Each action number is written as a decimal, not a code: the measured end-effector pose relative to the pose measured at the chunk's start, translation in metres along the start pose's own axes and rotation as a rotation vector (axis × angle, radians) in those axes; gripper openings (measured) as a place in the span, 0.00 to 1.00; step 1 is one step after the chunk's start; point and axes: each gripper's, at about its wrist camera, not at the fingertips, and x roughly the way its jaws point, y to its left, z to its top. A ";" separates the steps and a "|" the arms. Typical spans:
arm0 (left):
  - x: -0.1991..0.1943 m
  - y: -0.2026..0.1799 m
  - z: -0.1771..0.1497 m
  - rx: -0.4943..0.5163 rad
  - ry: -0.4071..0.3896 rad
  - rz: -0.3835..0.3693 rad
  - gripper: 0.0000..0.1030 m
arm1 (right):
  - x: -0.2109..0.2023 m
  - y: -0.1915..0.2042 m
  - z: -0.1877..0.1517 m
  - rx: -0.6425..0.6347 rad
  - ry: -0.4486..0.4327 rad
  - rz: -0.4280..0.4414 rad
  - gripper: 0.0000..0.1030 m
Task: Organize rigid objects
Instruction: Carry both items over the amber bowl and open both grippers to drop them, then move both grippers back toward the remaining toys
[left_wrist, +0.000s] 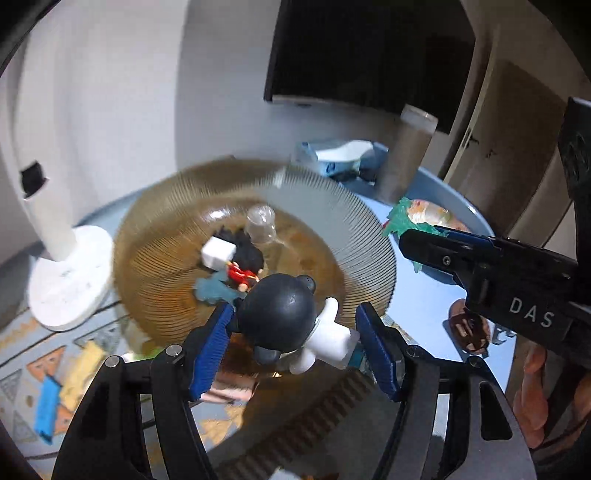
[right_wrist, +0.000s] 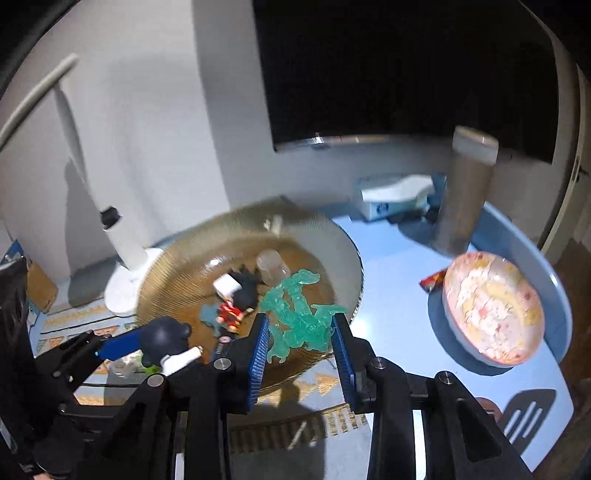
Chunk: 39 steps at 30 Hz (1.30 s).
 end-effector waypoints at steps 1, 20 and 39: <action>0.005 0.000 0.002 0.001 0.008 -0.004 0.65 | 0.007 -0.003 0.001 0.003 0.016 0.016 0.32; -0.211 0.051 -0.008 -0.069 -0.346 0.130 0.84 | -0.079 0.000 0.005 0.093 -0.088 0.089 0.55; -0.261 0.146 -0.140 -0.315 -0.350 0.205 0.97 | -0.081 0.089 -0.102 -0.040 -0.122 0.189 0.87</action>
